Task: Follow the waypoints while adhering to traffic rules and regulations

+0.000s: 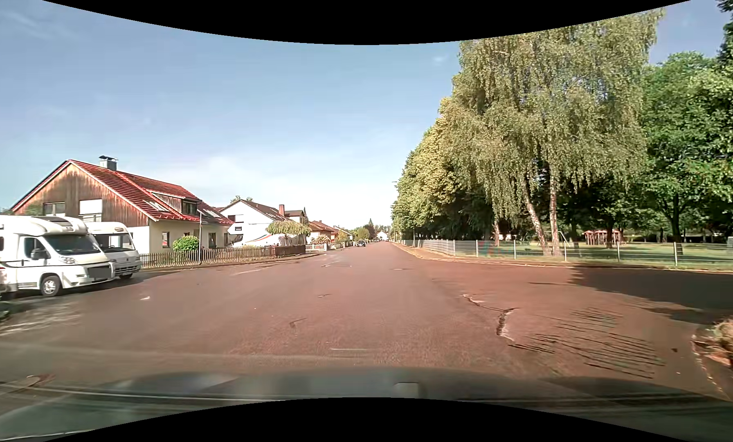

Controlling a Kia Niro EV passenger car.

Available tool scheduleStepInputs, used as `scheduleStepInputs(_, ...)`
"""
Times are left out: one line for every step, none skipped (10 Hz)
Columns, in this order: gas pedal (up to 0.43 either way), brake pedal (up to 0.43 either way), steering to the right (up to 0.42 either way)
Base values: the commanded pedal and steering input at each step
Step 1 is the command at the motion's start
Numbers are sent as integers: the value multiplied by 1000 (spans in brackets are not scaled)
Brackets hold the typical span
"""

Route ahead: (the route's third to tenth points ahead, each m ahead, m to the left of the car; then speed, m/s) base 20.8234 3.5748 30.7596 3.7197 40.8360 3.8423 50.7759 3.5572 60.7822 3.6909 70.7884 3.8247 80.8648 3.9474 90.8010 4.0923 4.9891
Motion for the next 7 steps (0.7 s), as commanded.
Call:
scheduleStepInputs(87, 0, 4)
scheduleStepInputs(177, 0, 11)
scheduleStepInputs(209, 0, 14)
scheduleStepInputs(228, 0, 17)
scheduleStepInputs(248, 0, 22)
scheduleStepInputs(268, 0, 28)
scheduleStepInputs(280, 0, 28)
